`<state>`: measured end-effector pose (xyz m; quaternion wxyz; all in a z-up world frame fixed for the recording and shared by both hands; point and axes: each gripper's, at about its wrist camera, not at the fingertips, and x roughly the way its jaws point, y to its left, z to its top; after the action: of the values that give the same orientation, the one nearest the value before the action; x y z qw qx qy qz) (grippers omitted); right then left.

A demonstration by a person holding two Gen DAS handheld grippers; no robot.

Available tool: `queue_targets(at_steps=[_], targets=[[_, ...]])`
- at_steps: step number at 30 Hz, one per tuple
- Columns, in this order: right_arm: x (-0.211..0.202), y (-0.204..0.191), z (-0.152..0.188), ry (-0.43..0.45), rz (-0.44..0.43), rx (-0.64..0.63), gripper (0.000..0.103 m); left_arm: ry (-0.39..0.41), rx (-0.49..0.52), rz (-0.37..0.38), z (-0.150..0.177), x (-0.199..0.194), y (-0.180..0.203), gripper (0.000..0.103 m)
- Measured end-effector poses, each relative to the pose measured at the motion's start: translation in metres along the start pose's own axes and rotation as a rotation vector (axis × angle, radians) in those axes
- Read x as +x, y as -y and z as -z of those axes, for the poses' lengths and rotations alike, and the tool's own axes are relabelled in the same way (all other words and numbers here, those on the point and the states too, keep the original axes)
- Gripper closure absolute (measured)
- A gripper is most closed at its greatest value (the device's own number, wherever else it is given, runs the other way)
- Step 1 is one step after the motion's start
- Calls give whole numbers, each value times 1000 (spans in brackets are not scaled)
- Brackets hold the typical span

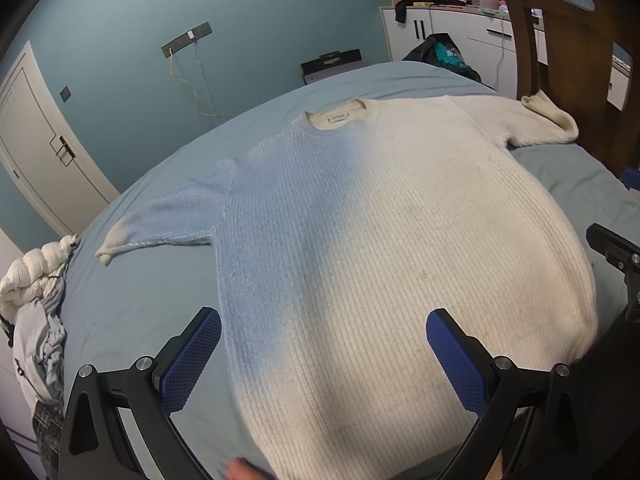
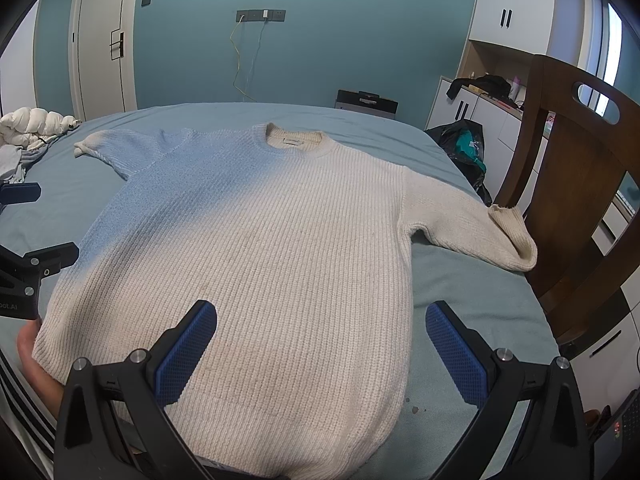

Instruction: Fold small clothes

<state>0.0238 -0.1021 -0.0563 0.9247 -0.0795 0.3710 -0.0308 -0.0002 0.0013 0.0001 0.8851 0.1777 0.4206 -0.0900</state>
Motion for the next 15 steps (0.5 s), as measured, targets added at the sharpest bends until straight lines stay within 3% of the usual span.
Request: queue_targets(at_steps=[15], targets=[[0, 1, 0, 0, -1, 1, 1, -3, -3, 1, 0, 1, 1, 0]])
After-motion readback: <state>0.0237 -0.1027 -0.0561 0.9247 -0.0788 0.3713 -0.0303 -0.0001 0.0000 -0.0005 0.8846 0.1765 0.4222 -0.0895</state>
